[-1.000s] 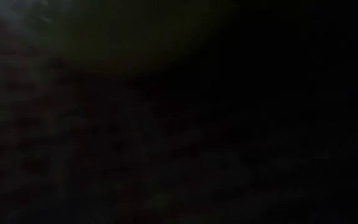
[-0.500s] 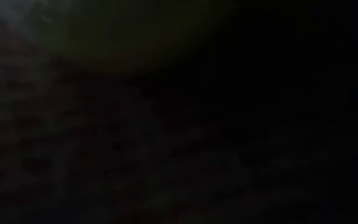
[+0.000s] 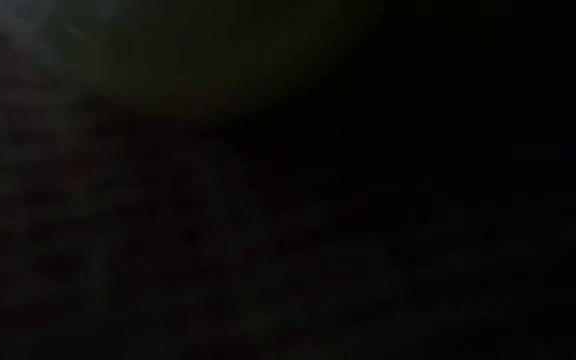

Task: Sort clothes
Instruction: Put the gray jacket into the laundry bin

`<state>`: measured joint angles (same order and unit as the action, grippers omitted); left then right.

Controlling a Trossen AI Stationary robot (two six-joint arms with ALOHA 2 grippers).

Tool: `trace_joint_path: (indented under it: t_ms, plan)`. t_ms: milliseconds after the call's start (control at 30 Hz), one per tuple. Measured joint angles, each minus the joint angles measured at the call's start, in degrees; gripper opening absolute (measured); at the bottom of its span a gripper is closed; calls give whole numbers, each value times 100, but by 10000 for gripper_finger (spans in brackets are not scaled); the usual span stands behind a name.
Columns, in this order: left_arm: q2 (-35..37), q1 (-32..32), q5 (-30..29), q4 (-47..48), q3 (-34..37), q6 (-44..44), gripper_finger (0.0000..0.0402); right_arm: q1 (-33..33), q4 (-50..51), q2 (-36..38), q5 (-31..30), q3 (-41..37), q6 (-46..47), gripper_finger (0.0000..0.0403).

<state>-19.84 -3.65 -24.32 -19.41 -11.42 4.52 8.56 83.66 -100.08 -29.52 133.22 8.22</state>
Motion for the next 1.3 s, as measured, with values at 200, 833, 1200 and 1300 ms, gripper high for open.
trace_joint_path:
  t_ms: [200, 833, 1200, 1300]
  plan:
    - [0, -1, 2, 36, 0, 3, 4, 1062, 592, -21, -90, -1055, 1137, 252]
    - [-4, -1, 5, -8, 0, 108, 4, 2833, 497, 1860, -800, -5524, 5180, 217]
    - [-4, -1, 4, -56, 0, 108, 4, 2207, -2058, 3695, -882, -8163, 4890, 215]
    - [-4, -1, 4, -55, 0, 102, 4, 1958, -3067, 3766, -695, -8625, 4236, 215]
